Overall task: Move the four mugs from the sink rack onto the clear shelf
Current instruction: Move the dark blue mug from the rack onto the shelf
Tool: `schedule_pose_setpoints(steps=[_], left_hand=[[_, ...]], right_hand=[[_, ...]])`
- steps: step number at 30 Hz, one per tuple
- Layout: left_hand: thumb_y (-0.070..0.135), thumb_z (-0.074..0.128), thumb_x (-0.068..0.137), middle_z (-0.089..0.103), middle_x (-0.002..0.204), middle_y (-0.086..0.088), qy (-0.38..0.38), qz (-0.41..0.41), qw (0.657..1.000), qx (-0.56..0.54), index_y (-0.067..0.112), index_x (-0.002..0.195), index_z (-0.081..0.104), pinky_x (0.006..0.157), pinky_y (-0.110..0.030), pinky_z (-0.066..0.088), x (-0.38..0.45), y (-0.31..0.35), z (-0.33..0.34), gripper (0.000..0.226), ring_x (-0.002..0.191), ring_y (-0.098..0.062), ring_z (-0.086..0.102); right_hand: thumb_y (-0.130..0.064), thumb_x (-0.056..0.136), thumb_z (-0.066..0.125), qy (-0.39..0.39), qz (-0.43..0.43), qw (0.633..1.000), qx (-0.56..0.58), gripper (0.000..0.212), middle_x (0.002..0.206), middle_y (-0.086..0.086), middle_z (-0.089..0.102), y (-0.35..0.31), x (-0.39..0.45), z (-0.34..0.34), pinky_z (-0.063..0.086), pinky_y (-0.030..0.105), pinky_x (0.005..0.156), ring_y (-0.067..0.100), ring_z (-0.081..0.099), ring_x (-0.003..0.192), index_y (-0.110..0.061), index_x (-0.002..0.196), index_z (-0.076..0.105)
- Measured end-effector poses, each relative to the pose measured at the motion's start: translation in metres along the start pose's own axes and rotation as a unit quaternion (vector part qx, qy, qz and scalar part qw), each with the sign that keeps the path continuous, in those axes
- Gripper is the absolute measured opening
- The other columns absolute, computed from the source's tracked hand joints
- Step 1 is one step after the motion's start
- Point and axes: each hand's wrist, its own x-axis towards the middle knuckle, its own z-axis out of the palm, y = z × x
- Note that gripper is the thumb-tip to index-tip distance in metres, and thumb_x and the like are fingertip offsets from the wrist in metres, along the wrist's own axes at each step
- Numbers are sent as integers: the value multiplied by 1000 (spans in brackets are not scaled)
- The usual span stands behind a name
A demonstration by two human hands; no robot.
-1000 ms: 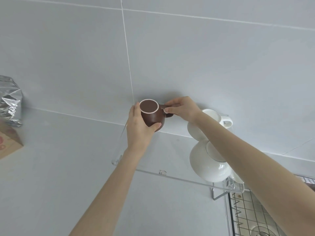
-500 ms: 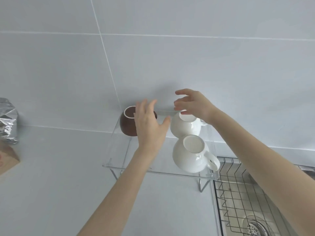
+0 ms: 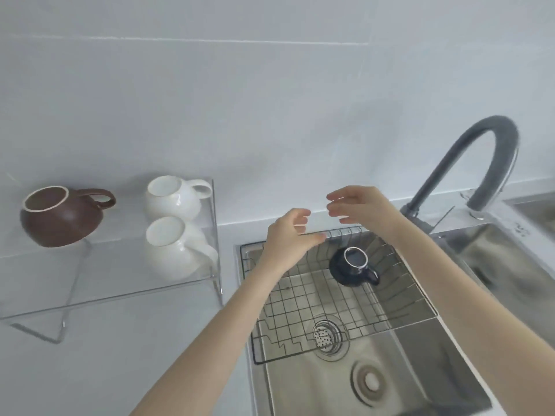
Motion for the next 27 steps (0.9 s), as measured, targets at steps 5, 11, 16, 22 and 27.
schedule_pose_setpoints(steps=[5,11,16,22,27], left_hand=[[24,73,72,51,136,-6,-83,-42,993,70,14,132,43,92,-26,40,23,-33,70,68,121,-20,50],[22,73,71,45,140,-11,-126,-89,980,129,11,134,39,93,-27,34,54,-75,121,72,128,-24,43],[16,76,68,44,141,-10,-120,-89,978,145,10,133,39,88,-21,27,79,-101,145,75,129,-23,40],[18,82,58,54,130,-2,-96,-50,984,144,16,126,46,91,-22,31,94,-119,168,77,122,-18,45],[26,83,53,61,120,3,-65,-27,987,147,19,119,53,90,-27,40,97,-131,176,73,110,-12,52]], right_hand=[[-13,82,62,32,61,998,-9,17,92,6,68,84,5,-42,52,37,88,21,63,91,-18,98,65],[-15,83,58,56,137,986,-80,32,120,10,64,175,20,-42,43,36,99,23,58,109,-9,115,61],[-19,86,51,25,176,978,-113,45,130,9,58,227,30,-23,37,26,92,26,52,119,-10,129,49],[-17,84,54,44,184,975,-118,37,114,14,66,250,35,-18,40,28,80,29,57,105,-9,120,57],[-15,83,58,75,189,975,-93,28,107,14,65,253,36,-18,38,27,76,26,56,97,-4,108,57]])
